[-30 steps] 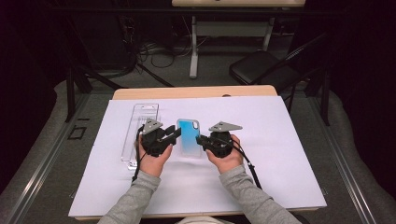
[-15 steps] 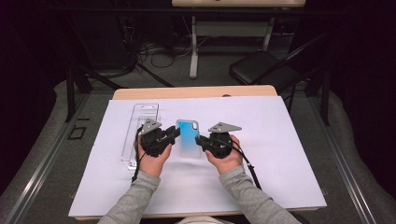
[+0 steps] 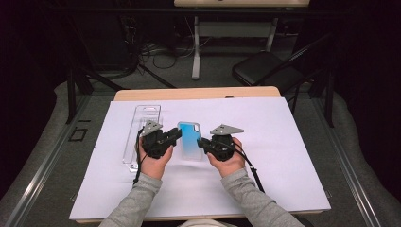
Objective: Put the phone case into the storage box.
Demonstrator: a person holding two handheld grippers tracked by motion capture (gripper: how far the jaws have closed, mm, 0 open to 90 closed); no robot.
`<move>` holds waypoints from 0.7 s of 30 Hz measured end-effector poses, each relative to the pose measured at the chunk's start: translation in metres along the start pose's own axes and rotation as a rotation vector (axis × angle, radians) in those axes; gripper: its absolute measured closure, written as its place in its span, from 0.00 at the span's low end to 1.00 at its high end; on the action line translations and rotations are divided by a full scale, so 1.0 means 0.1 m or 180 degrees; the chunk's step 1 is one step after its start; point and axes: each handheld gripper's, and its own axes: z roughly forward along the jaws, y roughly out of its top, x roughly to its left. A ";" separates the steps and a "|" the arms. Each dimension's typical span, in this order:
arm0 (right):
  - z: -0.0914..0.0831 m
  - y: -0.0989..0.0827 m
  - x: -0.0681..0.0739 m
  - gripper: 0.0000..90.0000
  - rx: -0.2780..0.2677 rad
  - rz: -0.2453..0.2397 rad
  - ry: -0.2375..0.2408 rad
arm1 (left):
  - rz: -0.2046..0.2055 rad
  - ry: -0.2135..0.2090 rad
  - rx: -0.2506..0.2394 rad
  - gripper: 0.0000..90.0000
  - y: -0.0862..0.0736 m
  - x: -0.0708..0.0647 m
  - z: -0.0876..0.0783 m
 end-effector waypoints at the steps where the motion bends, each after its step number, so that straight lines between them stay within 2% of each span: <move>1: 0.00 0.00 0.00 0.92 0.0010 -0.0013 -0.0006 | -0.0003 -0.0005 0.0006 0.85 0.00 0.00 0.00; 9: 0.00 0.01 -0.02 0.92 -0.0004 0.0036 -0.0022 | -0.0038 0.0015 0.0005 0.85 -0.01 0.01 0.03; 13: 0.03 0.05 -0.01 0.92 -0.0031 0.0042 -0.0068 | -0.0064 0.0064 -0.0014 0.85 0.01 0.01 0.08; 21: 0.10 0.08 -0.02 0.92 -0.0060 0.0092 -0.0151 | -0.0034 0.0199 -0.0065 0.86 0.02 -0.01 0.19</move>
